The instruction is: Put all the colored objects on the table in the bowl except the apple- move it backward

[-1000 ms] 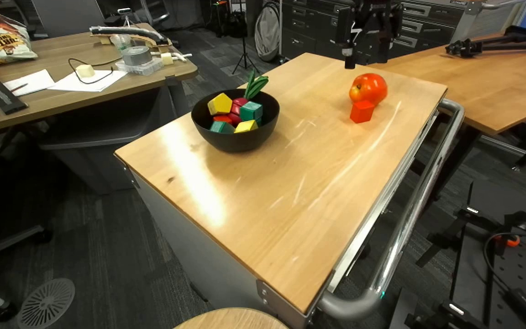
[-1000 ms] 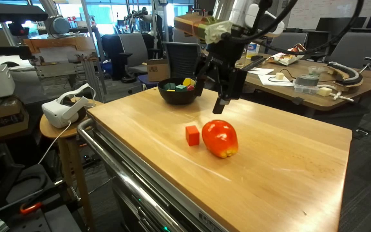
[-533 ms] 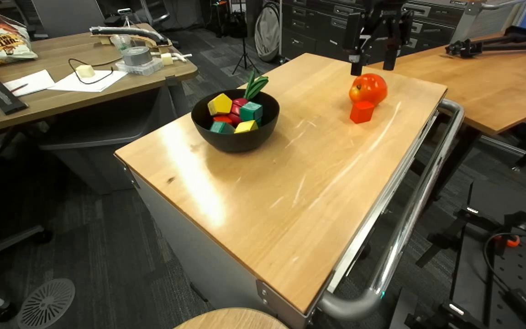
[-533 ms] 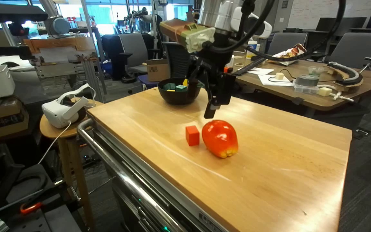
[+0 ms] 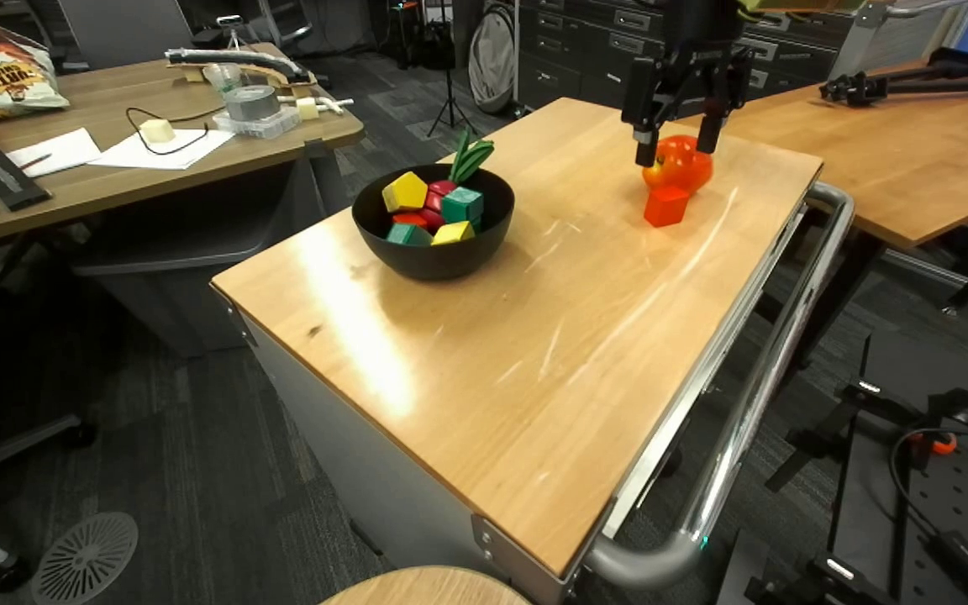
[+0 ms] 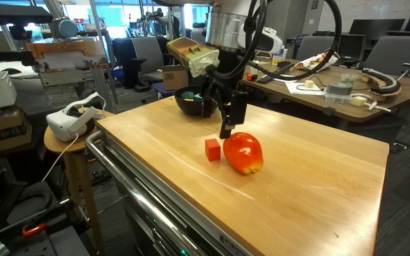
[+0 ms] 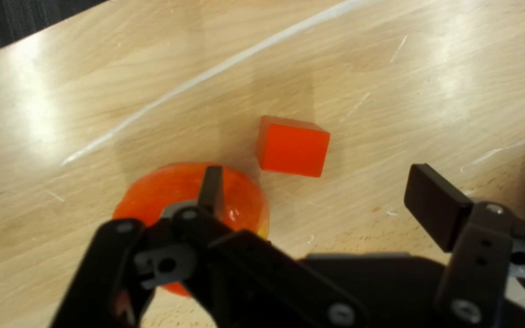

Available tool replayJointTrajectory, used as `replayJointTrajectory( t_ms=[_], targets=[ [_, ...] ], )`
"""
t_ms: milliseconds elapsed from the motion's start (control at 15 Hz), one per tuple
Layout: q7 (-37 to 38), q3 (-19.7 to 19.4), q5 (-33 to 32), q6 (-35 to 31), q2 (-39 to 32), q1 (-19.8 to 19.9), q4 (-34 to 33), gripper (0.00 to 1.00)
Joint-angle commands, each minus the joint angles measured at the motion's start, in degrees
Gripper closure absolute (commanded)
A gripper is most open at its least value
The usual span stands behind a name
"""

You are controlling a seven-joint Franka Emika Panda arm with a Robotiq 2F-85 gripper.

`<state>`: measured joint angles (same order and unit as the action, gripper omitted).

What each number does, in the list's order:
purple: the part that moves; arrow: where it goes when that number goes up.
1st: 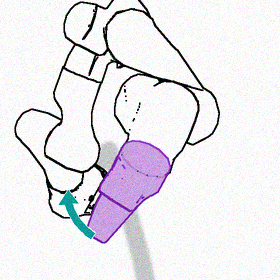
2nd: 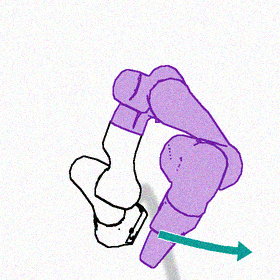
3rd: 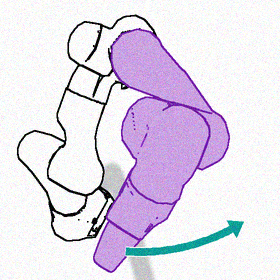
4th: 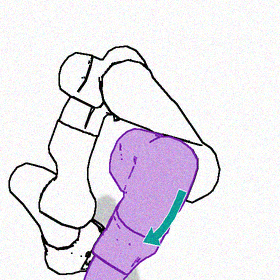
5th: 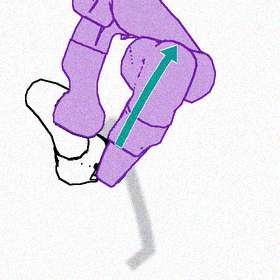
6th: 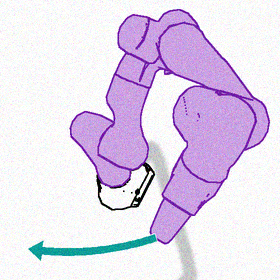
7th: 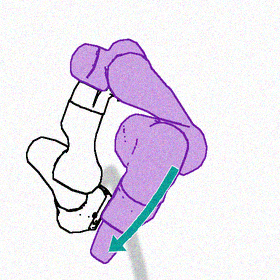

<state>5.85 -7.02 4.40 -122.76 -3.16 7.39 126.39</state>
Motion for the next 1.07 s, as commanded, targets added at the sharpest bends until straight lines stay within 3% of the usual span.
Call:
replayJointTrajectory(
  t_ms=[0, 733, 1000],
  targets=[
    [3.6, 0.4, -2.0, -2.7, 2.1, -0.9, 3.3, 0.0],
    [7.9, 1.1, -1.0, -3.6, -2.2, -1.5, 3.9, 0.0],
    [8.3, 1.0, 0.0, -8.9, -4.4, -1.4, 3.5, 0.0]
  ],
)
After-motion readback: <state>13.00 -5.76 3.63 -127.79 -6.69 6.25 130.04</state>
